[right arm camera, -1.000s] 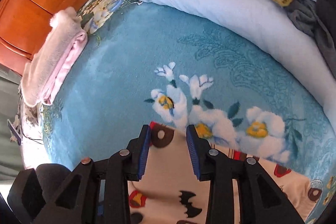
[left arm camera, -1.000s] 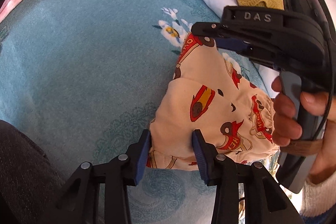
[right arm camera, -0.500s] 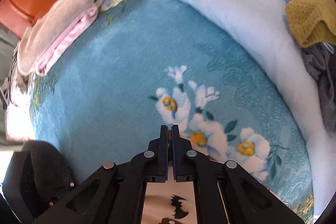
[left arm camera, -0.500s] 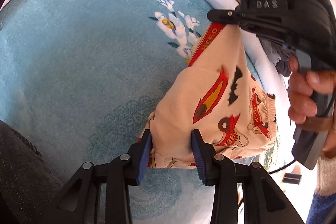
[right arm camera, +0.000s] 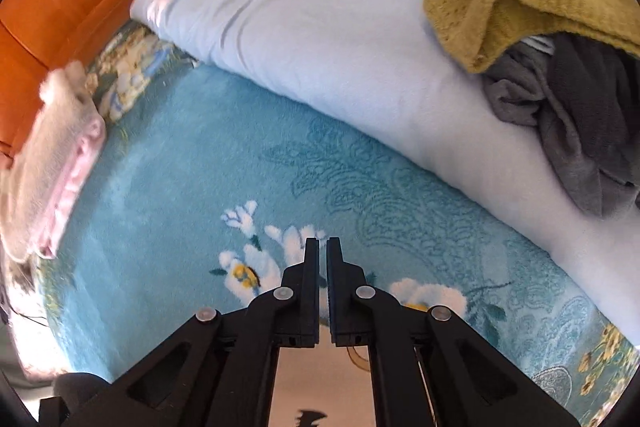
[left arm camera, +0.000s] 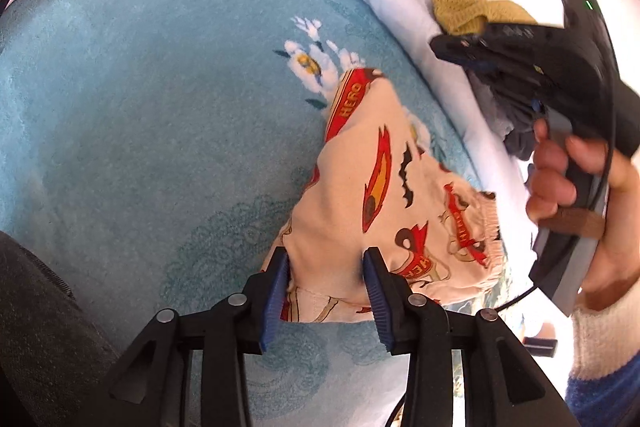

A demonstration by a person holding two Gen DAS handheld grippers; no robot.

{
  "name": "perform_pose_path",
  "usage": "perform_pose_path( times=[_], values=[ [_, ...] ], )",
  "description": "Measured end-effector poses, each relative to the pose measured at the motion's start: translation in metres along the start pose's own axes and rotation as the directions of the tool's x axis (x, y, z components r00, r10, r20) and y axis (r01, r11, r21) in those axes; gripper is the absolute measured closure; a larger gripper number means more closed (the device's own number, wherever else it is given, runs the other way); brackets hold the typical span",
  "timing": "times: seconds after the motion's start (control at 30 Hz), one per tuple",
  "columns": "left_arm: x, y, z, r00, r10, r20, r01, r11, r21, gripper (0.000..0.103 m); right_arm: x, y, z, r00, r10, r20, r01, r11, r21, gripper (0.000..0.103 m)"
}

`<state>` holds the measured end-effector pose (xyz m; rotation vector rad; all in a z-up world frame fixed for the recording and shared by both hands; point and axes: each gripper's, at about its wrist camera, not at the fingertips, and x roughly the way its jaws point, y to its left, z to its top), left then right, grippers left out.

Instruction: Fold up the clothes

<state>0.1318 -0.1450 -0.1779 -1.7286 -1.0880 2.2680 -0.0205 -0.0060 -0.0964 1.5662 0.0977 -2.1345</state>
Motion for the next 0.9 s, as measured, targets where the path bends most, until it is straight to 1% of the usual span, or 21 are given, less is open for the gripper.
perform_pose_path(
  times=[0.07, 0.13, 0.2, 0.27, 0.3, 0.33, 0.4, 0.47, 0.5, 0.57, 0.67, 0.7, 0.73, 0.77, 0.8, 0.83, 0.87, 0.9],
  values=[
    [-0.004, -0.013, 0.003, 1.000, -0.017, 0.020, 0.016, 0.998, 0.056, 0.061, -0.033, -0.011, -0.010, 0.998, 0.024, 0.064, -0.024, 1.000, 0.007, 0.099],
    [-0.008, -0.025, 0.007, 0.999, -0.035, 0.038, 0.031, 0.993, 0.112, 0.061, -0.061, -0.022, -0.032, 0.995, 0.002, 0.101, -0.001, 1.000, -0.015, 0.098],
    [-0.012, -0.038, 0.010, 0.997, -0.054, 0.056, 0.044, 0.985, 0.169, 0.061, -0.080, -0.034, -0.063, 0.994, -0.035, 0.103, 0.038, 0.999, -0.030, 0.095],
    [-0.015, -0.050, 0.013, 0.995, -0.070, 0.069, 0.053, 0.973, 0.226, 0.061, -0.088, -0.046, -0.098, 0.996, -0.044, 0.082, 0.047, 0.999, -0.027, 0.095],
    [-0.007, -0.057, 0.008, 0.997, -0.047, 0.055, 0.031, 0.964, 0.263, 0.061, -0.091, -0.052, -0.116, 0.996, -0.047, 0.069, 0.049, 0.999, -0.024, 0.095],
    [0.005, -0.059, 0.004, 0.999, -0.003, 0.038, -0.008, 0.959, 0.285, 0.061, -0.092, -0.061, -0.134, 0.998, -0.044, 0.052, 0.045, 0.999, -0.013, 0.094],
    [0.027, -0.053, -0.002, 0.995, 0.095, -0.013, -0.087, 0.951, 0.296, 0.062, -0.082, -0.079, -0.164, 0.999, -0.037, 0.002, 0.037, 0.999, 0.039, 0.094],
    [0.022, -0.049, 0.002, 0.997, 0.083, -0.004, -0.078, 0.959, 0.274, 0.062, -0.068, -0.097, -0.189, 0.999, -0.031, -0.037, 0.035, 0.992, 0.118, 0.094],
    [0.020, -0.047, 0.004, 0.997, 0.077, 0.000, -0.074, 0.962, 0.263, 0.062, -0.065, -0.103, -0.196, 0.999, -0.017, -0.035, 0.022, 0.988, 0.156, 0.094],
    [0.015, -0.042, 0.008, 0.998, 0.064, 0.009, -0.065, 0.968, 0.241, 0.061, -0.064, -0.111, -0.206, 1.000, 0.019, -0.003, -0.018, 0.974, 0.228, 0.094],
    [0.008, -0.035, 0.014, 0.999, 0.047, 0.023, -0.051, 0.977, 0.208, 0.061, -0.077, -0.117, -0.213, 0.995, 0.067, 0.068, -0.083, 0.956, 0.280, 0.094],
    [0.005, -0.033, 0.016, 0.999, 0.041, 0.028, -0.046, 0.979, 0.198, 0.054, -0.083, -0.121, -0.215, 0.991, 0.086, 0.102, -0.112, 0.949, 0.294, 0.094],
    [0.003, -0.030, 0.018, 0.999, 0.035, 0.033, -0.041, 0.982, 0.187, 0.049, -0.089, -0.126, -0.218, 0.986, 0.097, 0.137, -0.136, 0.939, 0.316, 0.092],
    [0.000, -0.028, 0.020, 0.999, 0.029, 0.038, -0.036, 0.984, 0.176, 0.038, -0.095, -0.133, -0.221, 0.980, 0.103, 0.172, -0.157, 0.927, 0.341, 0.080],
    [0.000, -0.026, 0.022, 0.999, 0.026, 0.039, -0.032, 0.986, 0.164, 0.031, -0.097, -0.141, -0.226, 0.973, 0.112, 0.200, -0.181, 0.910, 0.373, 0.070],
    [0.007, -0.022, 0.023, 0.999, 0.036, 0.020, -0.039, 0.988, 0.151, 0.030, -0.098, -0.151, -0.231, 0.967, 0.121, 0.224, -0.206, 0.889, 0.409, 0.050],
    [0.015, -0.018, 0.025, 0.999, 0.046, 0.000, -0.046, 0.990, 0.137, 0.030, -0.096, -0.159, -0.235, 0.962, 0.144, 0.234, -0.237, 0.866, 0.441, 0.042],
    [0.023, -0.015, 0.027, 0.998, 0.056, -0.020, -0.053, 0.991, 0.123, 0.029, -0.091, -0.167, -0.239, 0.956, 0.175, 0.235, -0.270, 0.840, 0.470, 0.042]
  ],
)
